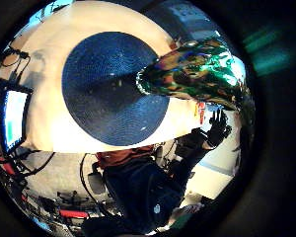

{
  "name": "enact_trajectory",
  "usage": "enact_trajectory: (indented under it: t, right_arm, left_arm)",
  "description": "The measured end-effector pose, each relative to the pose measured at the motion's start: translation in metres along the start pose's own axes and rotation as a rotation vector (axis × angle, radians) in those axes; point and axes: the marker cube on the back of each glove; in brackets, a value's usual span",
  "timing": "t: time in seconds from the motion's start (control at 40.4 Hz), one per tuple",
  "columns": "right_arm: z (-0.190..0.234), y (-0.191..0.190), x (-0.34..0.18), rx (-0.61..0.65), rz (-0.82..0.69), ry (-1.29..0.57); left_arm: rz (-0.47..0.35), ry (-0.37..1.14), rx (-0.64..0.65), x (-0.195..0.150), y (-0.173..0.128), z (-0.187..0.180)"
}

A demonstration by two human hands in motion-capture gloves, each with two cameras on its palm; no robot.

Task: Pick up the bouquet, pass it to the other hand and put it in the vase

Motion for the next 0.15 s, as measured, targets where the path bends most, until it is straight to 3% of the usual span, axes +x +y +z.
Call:
enact_trajectory:
  t: [0.149]
  right_arm:
    - [0.003,-0.006,0.017,-0.011,0.027,-0.034]
  left_arm:
    - [0.011,-0.003,-0.008,-0.004,0.003,-0.005]
